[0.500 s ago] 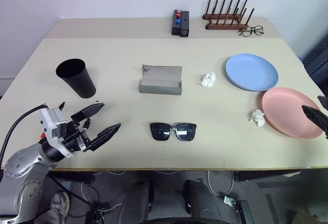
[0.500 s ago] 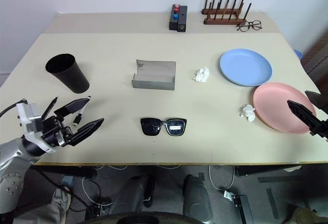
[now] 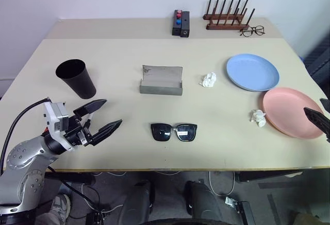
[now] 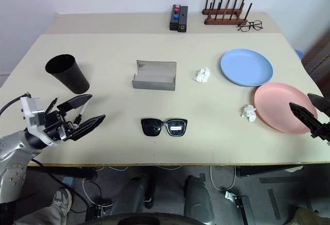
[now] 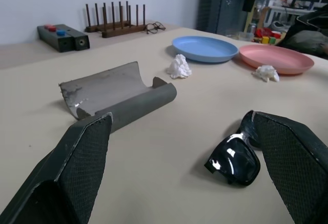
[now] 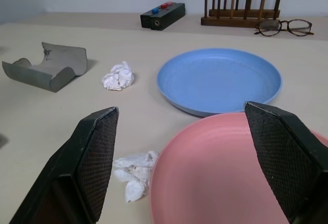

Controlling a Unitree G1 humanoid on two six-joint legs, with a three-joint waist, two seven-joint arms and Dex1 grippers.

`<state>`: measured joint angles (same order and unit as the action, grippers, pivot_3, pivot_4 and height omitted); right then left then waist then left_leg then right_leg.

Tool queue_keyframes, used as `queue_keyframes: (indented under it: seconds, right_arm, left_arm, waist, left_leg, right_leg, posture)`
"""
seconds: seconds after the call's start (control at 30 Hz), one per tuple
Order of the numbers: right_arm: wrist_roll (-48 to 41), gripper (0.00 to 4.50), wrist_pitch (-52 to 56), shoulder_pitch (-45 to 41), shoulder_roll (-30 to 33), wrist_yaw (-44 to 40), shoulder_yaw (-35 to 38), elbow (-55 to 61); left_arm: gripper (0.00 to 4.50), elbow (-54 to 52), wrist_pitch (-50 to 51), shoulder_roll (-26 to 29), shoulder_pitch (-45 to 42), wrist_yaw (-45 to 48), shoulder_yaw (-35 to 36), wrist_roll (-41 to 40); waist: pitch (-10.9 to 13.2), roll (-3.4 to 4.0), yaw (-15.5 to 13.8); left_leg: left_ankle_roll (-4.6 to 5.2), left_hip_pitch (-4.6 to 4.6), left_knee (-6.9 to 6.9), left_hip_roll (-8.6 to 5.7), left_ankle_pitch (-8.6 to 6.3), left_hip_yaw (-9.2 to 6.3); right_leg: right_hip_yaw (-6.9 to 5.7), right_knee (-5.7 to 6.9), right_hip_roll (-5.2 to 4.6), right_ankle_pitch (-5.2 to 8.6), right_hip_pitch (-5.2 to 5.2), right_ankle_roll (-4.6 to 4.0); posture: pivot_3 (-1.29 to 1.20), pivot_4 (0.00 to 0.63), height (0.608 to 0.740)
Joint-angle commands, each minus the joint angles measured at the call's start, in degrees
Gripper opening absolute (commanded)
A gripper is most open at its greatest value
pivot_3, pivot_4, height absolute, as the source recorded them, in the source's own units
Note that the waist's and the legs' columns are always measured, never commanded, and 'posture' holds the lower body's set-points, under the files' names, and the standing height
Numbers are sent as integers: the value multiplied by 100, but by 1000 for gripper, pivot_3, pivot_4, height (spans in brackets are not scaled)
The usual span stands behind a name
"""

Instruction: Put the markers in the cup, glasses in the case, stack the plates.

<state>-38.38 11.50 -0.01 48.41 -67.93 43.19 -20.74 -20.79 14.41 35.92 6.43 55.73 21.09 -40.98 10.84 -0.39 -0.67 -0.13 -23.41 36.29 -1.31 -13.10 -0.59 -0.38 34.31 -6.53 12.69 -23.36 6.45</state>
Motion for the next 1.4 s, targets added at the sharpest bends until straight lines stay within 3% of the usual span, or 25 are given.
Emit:
queue_keyframes:
  seconds: [0.03, 0.77, 1.0, 1.2, 1.4]
  right_arm:
    - [22, 3973, -112, -72, 161, -20, 75, -81]
    - [-91, 3973, -14, 284, -102, 110, 45, 511]
    - [272, 3973, -86, -147, -218, 410, -742, 800]
    - [205, 3973, 339, -653, -219, 208, -1561, 1223]
    - [165, 3973, 654, -1381, -375, 19, -2338, 1638]
  left_arm:
    - [4500, 68, -70, 85, -116, 83, 1, 40]
    - [4500, 343, -421, -237, -128, -83, -8, 360]
    - [4500, 228, -284, -440, -383, -1147, -223, 1025]
    - [4500, -291, -77, -473, -164, -1505, -494, 1162]
    - [4500, -708, 1498, -433, -215, -2679, -533, 1112]
  waist:
    - [0, 0, -4]
    - [0, -1, -1]
    - [-1, -1, 18]
    - [0, -3, 4]
    - [1, -5, -2]
  left_leg:
    - [0, 0, 0, 0, 0, 1]
    - [0, 2, 0, 3, 0, 0]
    - [0, 3, 4, 4, 0, -1]
    - [1, 2, 4, 4, 0, -1]
    - [1, 2, 13, 4, 0, -8]
  right_leg:
    - [0, 0, 0, 0, 0, 0]
    - [4, 0, 1, -2, 0, -1]
    - [4, 3, 2, -6, 1, 1]
    - [6, 4, 3, -9, -1, 5]
    - [5, 9, 5, -10, 1, 6]
  posture:
    - [0, 150, 740]
    - [0, 150, 740]
    - [0, 150, 740]
    - [0, 150, 740]
    - [0, 150, 740]
